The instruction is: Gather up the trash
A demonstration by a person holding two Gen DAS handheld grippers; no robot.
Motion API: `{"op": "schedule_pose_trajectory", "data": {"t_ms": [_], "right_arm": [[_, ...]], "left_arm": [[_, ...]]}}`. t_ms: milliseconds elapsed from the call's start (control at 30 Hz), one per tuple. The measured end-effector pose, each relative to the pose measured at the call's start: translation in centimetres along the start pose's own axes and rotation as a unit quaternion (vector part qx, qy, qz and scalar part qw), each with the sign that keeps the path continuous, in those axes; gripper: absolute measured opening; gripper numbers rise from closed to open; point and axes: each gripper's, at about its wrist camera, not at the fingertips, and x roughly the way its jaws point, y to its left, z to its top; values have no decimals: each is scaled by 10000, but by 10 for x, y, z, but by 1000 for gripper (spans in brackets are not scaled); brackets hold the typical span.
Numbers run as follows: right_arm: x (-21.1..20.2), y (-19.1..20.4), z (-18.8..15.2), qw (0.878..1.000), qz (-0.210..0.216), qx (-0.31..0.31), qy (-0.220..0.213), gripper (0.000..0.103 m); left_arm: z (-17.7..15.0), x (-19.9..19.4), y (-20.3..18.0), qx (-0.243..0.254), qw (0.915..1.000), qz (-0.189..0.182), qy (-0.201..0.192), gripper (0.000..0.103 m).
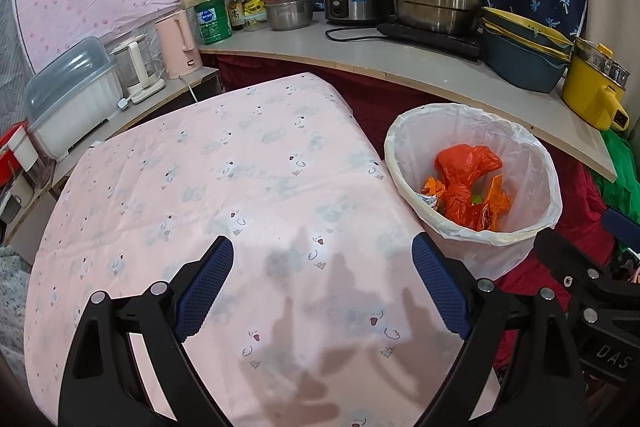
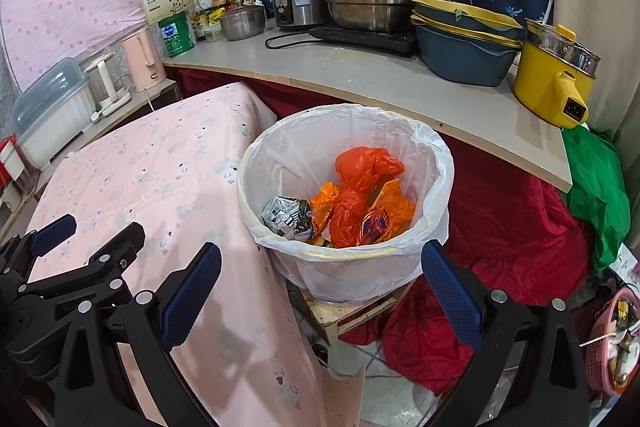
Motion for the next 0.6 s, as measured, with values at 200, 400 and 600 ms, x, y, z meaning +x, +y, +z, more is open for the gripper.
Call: {"op": "schedule_pose_trajectory", "data": {"t_ms": [200,400,600], "right_arm": [[0,-3,0,10000,-65,27,-18,97],[0,-13,0,9998,-147,91,-12,97],[-1,-23,-2,9997,-196,154,-2,97]], "left_arm": [[1,3,-7,83,9999,-97,49,86],[2,5,-17,157,9996,-196,93,86],[4,5,-24,191,9995,-236,79,86]]}}
